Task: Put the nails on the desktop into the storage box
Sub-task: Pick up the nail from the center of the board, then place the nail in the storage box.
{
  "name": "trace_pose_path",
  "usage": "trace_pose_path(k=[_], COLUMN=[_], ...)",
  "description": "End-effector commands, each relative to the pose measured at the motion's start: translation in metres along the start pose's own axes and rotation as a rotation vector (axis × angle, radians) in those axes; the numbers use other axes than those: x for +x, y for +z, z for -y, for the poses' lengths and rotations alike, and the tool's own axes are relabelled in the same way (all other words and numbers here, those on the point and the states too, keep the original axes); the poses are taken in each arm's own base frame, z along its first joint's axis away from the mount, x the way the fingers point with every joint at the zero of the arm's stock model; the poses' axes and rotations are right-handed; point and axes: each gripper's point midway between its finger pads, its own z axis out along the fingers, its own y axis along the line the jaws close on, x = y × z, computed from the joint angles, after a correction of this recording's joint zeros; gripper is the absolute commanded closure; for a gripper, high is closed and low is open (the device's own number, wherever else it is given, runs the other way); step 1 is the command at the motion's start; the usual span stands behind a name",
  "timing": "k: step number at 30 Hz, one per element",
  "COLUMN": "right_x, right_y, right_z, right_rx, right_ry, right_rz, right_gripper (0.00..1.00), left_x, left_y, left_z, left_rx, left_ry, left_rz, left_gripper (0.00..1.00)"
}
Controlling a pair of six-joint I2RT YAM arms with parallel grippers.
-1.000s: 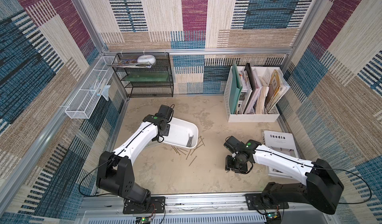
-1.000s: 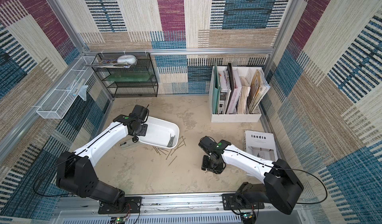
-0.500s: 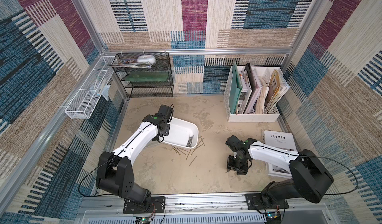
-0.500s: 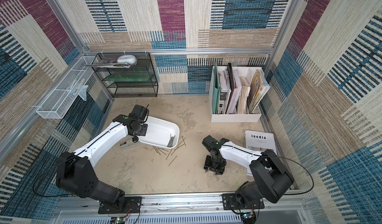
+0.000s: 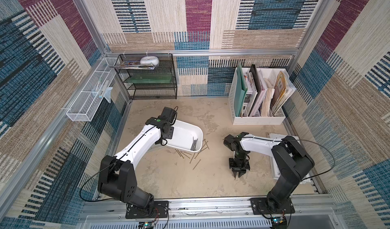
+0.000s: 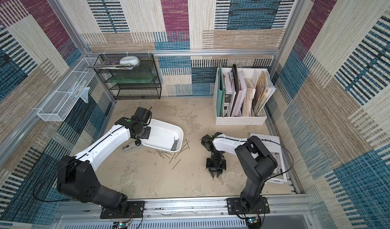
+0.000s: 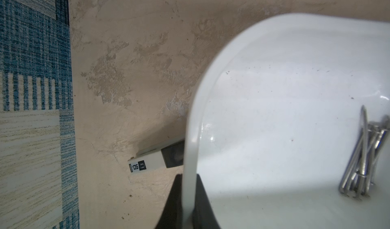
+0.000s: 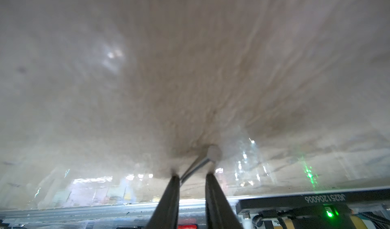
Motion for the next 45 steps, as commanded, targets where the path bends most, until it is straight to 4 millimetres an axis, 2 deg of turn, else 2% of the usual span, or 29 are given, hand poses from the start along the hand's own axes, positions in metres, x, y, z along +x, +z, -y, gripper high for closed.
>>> trace_pose_path(k=[1,3,5,7,9,12,14,16,18,20,23,25,26,29,31,33,34,36,38,42,45], right_x=[-0.045,-0.05,-0.056,-0.062,-0.069,-0.071,-0.07,-0.065,-0.064,-0.064,-0.069,-0.076,-0.08,-0.087,-0.091,-0.093,-0.096,-0.103,-0.111,-0.124,-0.13], right_y=[0.007,0.009,0.002,-0.015,-0.042,-0.097,-0.144,-0.178,-0.202,-0.216,-0.222,-0.223,-0.219,-0.202,-0.194,-0.194,-0.193,-0.188,-0.181,-0.164,-0.153], right_z=[-0.005,-0.003,-0.004,-0.014,-0.023,-0.059,-0.095,-0.128,-0.159,-0.189,-0.229,-0.239,-0.239,-0.231,-0.213,-0.199,-0.19,-0.173,-0.162,-0.153,-0.157], right_rx=[0.046,0.07,0.08,0.049,0.03,-0.085,-0.222,-0.36,-0.459,-0.538,-0.632,-0.616,-0.59,-0.537,-0.456,-0.456,-0.467,-0.481,-0.466,-0.379,-0.366], right_ry=[-0.034,-0.039,-0.048,-0.069,-0.084,-0.14,-0.192,-0.263,-0.312,-0.361,-0.41,-0.419,-0.41,-0.401,-0.356,-0.311,-0.275,-0.234,-0.23,-0.274,-0.347], right_rz=[0.183,0.189,0.219,0.269,0.328,0.433,0.512,0.546,0.571,0.574,0.563,0.565,0.563,0.547,0.56,0.583,0.59,0.584,0.568,0.56,0.565], right_gripper=[0.89,0.99,1.0,1.0,1.0,1.0,1.0,1.0,1.0,1.0,1.0,1.0,1.0,1.0,0.97,0.75,0.67,0.59,0.56,0.57,0.57], left_x=[0.0,0.0,0.0,0.0,0.0,0.001,0.0,0.001,0.0,0.0,0.0,0.001,0.001,0.001,0.0,0.001,0.0,0.0,-0.001,-0.004,-0.005], left_y=[-0.004,-0.003,-0.004,-0.003,-0.003,-0.002,-0.001,-0.001,-0.002,-0.002,-0.001,0.0,0.0,0.0,0.0,0.001,0.001,0.001,0.0,-0.004,-0.006], left_z=[-0.001,-0.002,-0.002,-0.002,-0.002,-0.002,-0.002,-0.002,-0.002,-0.002,-0.002,-0.003,-0.003,-0.002,-0.002,-0.002,-0.002,-0.003,-0.005,-0.012,-0.018], left_rx=[-0.001,-0.003,-0.003,-0.008,-0.006,-0.008,-0.01,-0.008,-0.008,-0.008,-0.011,-0.017,-0.017,-0.014,-0.013,-0.013,-0.015,-0.021,-0.026,-0.031,-0.041], left_ry=[0.01,0.009,0.01,0.01,0.011,0.011,0.011,0.012,0.011,0.011,0.011,0.013,0.013,0.015,0.014,0.015,0.015,0.011,0.011,-0.011,-0.025], left_rz=[-0.002,-0.003,-0.001,-0.004,-0.004,-0.006,-0.007,-0.008,-0.007,-0.007,-0.008,-0.011,-0.01,-0.013,-0.012,-0.014,-0.012,-0.01,-0.009,0.01,0.018], left_gripper=[1.0,1.0,1.0,1.0,1.0,1.0,1.0,1.0,1.0,1.0,1.0,1.0,1.0,1.0,1.0,1.0,1.0,1.0,1.0,1.0,1.0])
